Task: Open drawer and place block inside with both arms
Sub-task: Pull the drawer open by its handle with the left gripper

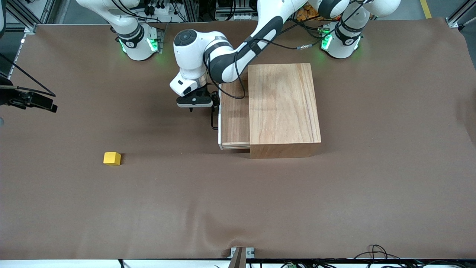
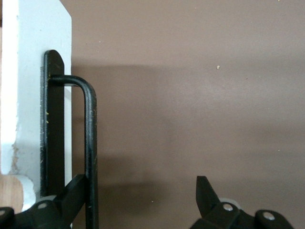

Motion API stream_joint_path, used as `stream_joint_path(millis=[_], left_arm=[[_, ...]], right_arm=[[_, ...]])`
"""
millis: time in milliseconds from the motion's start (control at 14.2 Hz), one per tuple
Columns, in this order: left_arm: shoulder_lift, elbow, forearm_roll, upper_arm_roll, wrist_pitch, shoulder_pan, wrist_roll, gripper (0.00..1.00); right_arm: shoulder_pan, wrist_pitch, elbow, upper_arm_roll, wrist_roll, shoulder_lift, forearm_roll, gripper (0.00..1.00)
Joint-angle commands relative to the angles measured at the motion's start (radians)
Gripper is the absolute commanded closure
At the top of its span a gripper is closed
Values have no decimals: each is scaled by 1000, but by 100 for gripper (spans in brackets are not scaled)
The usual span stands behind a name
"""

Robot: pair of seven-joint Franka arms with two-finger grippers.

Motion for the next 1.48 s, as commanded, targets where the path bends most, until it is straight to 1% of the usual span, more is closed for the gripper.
stream_joint_path(millis=[0,70,282,493,564,705,846,916,987,1128,1268,1409], left_arm=[[49,53,-27,-3,64,-5,8,0],[52,53,-36,-3,72,-5,11,0],[52,53,-89,-4,104,-5,54,0],[52,53,-95,-10,158,-5,59,0],[55,53,-104,-16,185,-5,60,0],[54,53,-106,-21,202,-5,63,0],[40,53,-107,-38,196,-5,63,0],[27,52,-112,-38,178,-5,63,0],[10,50,-113,-38,147,-4,63,0],[-32,46,-113,-32,107,8,65,0],[-87,43,-112,-26,60,42,65,0],[-169,37,-101,-20,15,93,66,0]], right_arm=[[-7,76,16,1,4,6,2,0],[-7,122,13,1,4,14,2,0],[29,146,19,1,0,83,-15,0],[48,221,17,1,0,123,-105,0],[58,241,16,1,1,134,-118,0],[59,264,17,1,10,160,-103,0],[49,304,16,1,13,184,-65,0],[43,316,16,1,13,213,-35,0],[39,330,16,1,12,242,-26,0],[20,333,13,1,13,314,-26,0],[-9,339,14,1,13,354,-17,0],[-20,339,13,1,12,358,41,0]])
